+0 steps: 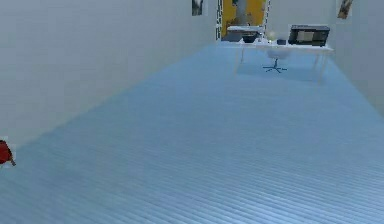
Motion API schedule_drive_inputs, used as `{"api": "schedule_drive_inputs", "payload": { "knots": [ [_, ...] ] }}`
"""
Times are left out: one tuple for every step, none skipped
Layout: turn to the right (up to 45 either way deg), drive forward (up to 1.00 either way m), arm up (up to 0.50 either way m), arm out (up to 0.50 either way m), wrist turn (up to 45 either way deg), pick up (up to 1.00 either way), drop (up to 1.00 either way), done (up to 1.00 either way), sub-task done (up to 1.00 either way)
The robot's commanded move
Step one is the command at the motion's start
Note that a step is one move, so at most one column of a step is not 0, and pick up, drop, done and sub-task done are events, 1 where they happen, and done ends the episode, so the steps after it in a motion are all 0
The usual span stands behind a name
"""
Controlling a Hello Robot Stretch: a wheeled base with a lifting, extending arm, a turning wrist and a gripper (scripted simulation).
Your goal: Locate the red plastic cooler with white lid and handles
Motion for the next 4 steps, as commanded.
{"api": "schedule_drive_inputs", "payload": {
  "knots": [
    [0.0,1.0,0.0,0.0,0.0,0.0,0.0,0.0,0.0],
    [0.0,1.0,0.0,0.0,0.0,0.0,0.0,0.0,0.0],
    [0.0,1.0,0.0,0.0,0.0,0.0,0.0,0.0,0.0],
    [0.0,1.0,0.0,0.0,0.0,0.0,0.0,0.0,0.0]
  ]
}}
